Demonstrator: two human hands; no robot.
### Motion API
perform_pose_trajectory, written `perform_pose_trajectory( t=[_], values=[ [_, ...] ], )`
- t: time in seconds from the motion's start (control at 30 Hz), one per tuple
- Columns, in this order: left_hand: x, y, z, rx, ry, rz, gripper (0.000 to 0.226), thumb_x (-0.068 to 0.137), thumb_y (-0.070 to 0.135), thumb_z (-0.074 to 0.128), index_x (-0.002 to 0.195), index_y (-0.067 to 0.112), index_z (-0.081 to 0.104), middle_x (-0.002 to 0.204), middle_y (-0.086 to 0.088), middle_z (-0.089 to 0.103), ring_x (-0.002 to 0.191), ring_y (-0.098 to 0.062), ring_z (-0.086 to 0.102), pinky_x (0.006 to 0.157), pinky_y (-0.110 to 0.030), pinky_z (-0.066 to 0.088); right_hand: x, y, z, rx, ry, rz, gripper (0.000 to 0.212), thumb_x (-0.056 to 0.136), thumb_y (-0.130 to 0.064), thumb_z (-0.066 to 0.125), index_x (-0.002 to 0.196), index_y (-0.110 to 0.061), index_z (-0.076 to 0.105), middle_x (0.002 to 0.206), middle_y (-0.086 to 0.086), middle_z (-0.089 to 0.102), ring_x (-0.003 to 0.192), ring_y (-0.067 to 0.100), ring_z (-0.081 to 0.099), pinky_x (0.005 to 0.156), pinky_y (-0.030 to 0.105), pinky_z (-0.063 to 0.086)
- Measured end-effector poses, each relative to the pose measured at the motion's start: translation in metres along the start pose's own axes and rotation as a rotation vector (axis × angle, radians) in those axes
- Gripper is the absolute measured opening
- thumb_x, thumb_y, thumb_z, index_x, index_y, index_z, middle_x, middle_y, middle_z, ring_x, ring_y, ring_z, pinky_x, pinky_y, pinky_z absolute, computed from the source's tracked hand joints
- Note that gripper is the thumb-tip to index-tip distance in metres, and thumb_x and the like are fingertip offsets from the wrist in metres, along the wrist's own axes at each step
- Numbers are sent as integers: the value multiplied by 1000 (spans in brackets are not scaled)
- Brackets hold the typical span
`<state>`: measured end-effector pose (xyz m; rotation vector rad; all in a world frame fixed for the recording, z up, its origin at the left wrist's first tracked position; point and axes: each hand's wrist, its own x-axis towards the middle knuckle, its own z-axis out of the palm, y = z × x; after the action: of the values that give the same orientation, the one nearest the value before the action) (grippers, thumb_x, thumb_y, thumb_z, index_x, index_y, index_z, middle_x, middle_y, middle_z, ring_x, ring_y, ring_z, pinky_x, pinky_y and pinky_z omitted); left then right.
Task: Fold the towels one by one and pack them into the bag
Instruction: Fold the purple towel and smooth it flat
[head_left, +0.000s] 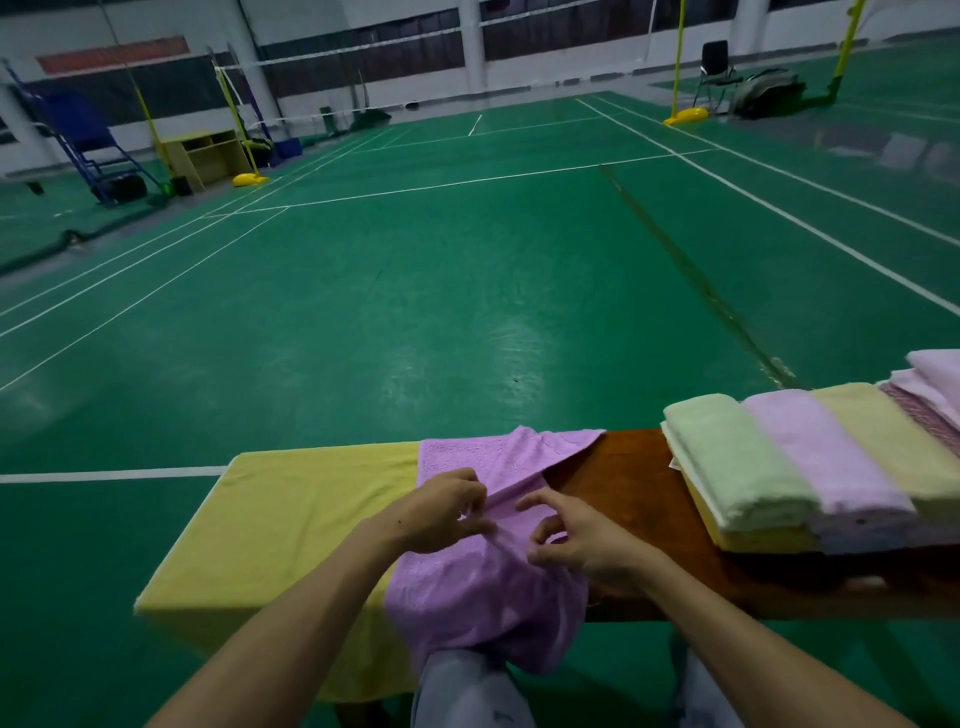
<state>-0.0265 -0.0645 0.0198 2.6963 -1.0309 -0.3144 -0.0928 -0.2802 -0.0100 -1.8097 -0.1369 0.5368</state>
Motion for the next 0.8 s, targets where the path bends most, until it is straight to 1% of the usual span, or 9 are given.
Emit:
perform_pose_trajectory(
  t=[0.07,0.17,0.23,0.3,0.37,0.4,0.47,0.67,0.8],
  values=[
    [-5,-4,-3,-16,37,-26,23,91,36,63,78,20,51,92,1,51,81,-18,52,66,-20,39,1,-3,-1,-22,-18,3,40,91,-11,66,125,-27,52,89,2,62,81,10,62,67,17,51],
    [-15,-13,-8,-69,83,-47,22,92,32,62,78,16,57,91,0,56,81,-17,55,73,-30,49,2,-6,-7,-7,-9,-21,28,93,-18,63,118,-25,53,77,-1,59,65,4,60,59,17,48],
    [-23,-22,-10,-108,120,-57,21,92,29,62,80,12,61,88,2,56,79,-15,54,75,-33,50,3,-7,-12,3,28,-52,26,92,-19,65,114,-22,53,76,1,59,61,3,60,56,16,47],
    [-30,-31,-12,-135,149,-74,19,91,28,63,80,13,61,86,4,55,77,-11,51,73,-31,49,4,-6,-18,-12,52,-75,26,90,-19,69,111,-20,53,78,5,58,65,7,58,58,18,48],
    [-35,-37,-13,-151,161,-99,18,91,27,62,79,14,61,86,4,56,75,-9,50,69,-24,46,7,-4,-21,-31,47,-83,30,87,-20,73,110,-19,54,86,11,60,73,12,58,62,20,50],
    [-37,-39,-13,-154,167,-107,17,91,26,62,79,15,61,86,4,56,74,-7,49,66,-19,43,8,-4,-23,-34,37,-86,32,85,-20,75,110,-19,55,88,12,60,74,12,58,63,21,51],
    [-41,-46,-14,-165,178,-123,16,91,25,63,78,17,60,84,6,55,71,-4,48,62,-12,37,11,-5,-25,-34,19,-90,35,83,-17,77,110,-16,55,86,6,59,71,9,57,62,20,49],
    [-54,-68,-19,-190,212,-169,11,90,23,64,80,19,64,88,7,60,78,-13,55,63,-15,40,27,-10,-33,-10,-23,-47,30,84,-19,75,100,-13,51,93,6,57,78,16,57,61,25,49],
    [-62,-79,-16,-212,243,-178,11,88,23,66,78,20,63,87,4,62,77,-15,56,63,-20,41,42,-11,-27,48,-2,-19,29,87,-20,73,96,-15,45,90,7,57,70,14,56,53,24,47]
  ],
)
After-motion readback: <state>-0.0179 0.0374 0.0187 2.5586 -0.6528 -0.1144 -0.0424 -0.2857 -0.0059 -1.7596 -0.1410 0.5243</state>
